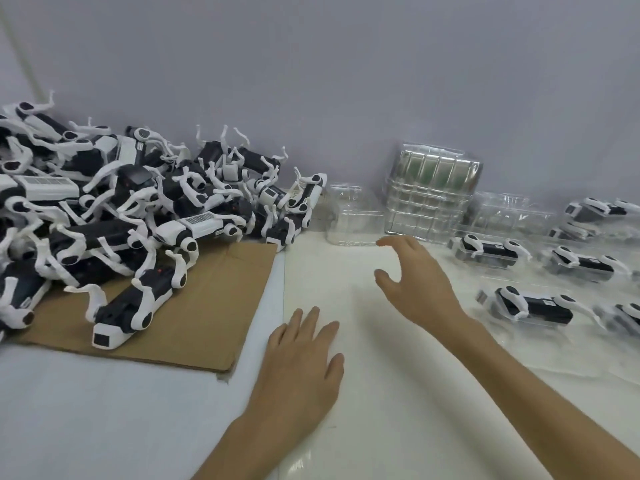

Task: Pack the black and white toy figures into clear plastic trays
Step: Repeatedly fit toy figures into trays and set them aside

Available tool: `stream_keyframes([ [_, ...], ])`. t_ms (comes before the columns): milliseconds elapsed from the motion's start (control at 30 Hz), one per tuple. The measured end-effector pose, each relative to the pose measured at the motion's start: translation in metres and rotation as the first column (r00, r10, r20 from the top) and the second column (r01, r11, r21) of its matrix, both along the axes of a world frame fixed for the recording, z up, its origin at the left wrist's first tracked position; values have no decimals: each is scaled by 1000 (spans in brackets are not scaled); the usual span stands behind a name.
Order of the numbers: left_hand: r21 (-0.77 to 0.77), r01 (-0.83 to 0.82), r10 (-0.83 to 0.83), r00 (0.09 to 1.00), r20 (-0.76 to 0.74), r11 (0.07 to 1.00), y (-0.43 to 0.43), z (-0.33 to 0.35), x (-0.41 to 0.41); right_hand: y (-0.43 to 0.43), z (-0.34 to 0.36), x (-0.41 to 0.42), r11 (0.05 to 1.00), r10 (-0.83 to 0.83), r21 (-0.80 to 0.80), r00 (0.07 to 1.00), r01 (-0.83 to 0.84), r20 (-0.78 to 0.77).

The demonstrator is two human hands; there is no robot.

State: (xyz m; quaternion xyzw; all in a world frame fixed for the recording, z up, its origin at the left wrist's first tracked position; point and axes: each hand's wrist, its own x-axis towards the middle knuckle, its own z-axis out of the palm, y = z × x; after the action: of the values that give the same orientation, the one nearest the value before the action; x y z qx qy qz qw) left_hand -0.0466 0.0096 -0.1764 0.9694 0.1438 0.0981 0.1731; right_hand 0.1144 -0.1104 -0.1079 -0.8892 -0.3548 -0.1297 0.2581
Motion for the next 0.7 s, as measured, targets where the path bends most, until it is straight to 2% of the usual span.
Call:
stream_keyframes([
  [200,30,4,-5,1000,6,1000,2,-4,6,73,2,64,981,-41,-189,998,51,57],
  [367,-8,21,-21,999,-28,1000,5,-2,9,98,-9,97,969,-120,-209,991,129,56],
  [433,25,29,-28,999,-44,999,3,-1,8,99,-13,105,959,-140,-231,984,163,111],
  [500,-17,46,-46,998,-53,999,2,5,6,98,-13,107,962,-154,-194,970,190,187],
  [600,-3,29,-29,999,-24,1000,4,4,11,93,-8,100,975,-98,-173,968,140,233],
  [700,-69,21,-21,1000,-1,997,8,-4,14,80,-6,82,986,3,-163,981,29,193],
])
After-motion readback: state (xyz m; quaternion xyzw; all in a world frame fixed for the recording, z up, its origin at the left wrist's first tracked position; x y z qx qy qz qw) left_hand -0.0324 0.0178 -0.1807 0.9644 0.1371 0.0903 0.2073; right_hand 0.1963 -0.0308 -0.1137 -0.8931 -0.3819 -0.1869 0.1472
